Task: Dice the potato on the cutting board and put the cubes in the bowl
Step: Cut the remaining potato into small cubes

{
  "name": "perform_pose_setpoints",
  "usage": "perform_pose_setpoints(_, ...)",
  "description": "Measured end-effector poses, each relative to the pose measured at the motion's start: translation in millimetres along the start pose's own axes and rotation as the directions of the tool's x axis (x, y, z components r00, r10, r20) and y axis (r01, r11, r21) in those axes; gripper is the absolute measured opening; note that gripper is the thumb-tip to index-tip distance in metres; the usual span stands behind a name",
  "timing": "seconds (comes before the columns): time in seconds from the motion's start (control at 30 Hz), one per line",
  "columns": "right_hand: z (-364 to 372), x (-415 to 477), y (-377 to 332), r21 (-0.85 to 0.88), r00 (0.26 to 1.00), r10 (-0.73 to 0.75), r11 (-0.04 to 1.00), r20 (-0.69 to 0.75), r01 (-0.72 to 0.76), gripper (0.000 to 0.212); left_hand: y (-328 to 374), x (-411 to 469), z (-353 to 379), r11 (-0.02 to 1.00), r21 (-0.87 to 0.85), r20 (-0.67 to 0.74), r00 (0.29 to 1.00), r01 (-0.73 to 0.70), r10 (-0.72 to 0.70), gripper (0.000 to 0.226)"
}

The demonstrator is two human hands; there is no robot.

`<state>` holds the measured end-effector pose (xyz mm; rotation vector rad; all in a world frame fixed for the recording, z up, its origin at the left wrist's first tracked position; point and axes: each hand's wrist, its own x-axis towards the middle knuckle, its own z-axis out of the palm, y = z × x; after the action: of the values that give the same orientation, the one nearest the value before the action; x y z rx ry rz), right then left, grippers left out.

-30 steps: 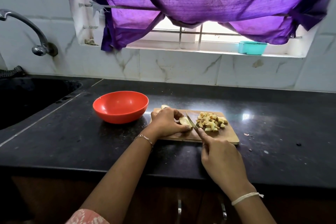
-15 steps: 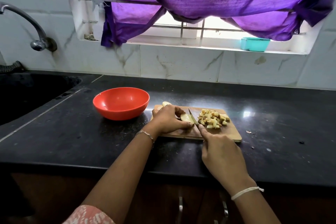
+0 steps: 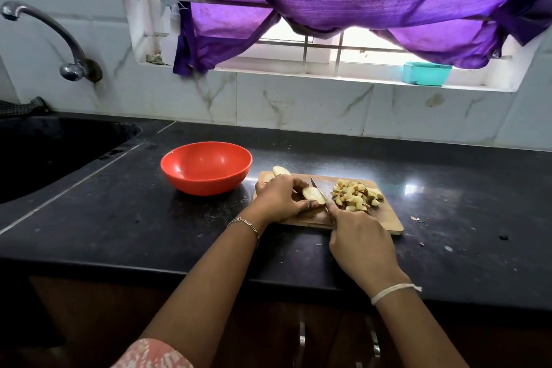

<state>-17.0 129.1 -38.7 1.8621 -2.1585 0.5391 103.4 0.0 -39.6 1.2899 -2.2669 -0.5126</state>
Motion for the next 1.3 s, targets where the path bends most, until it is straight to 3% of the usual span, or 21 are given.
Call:
perform_pose_setpoints(0.27,-18,-26,5,0.059,0.998,0.051,0.997,-0.046,-0.049,0.056,0,-1,0,1.000,-0.008,-0.025,0.999,0.025,-0.026,0.059)
perform_pose_setpoints(0.47,-18,-30,5,0.214,0.996,0.086,0.974,-0.024,-0.079,0.056,-6,2,1,0.987,-0.160,-0.005,1.000,0.028,-0.029,0.071)
perform_pose_setpoints(1.03,-14,-7,-15,0.040,0.996,-0.012,0.999,0.086,0.008,0.059,-11,7,2,0.990,-0.139,-0.008,1.000,-0.002,0.001,0.051)
perform_pose_setpoints(1.3,-18,3,-19,-0.045,0.993,-0.010,0.999,0.114,0.016,0.044,-11,7,2,0.990,-0.140,-0.028,1.000,-0.010,0.006,0.050)
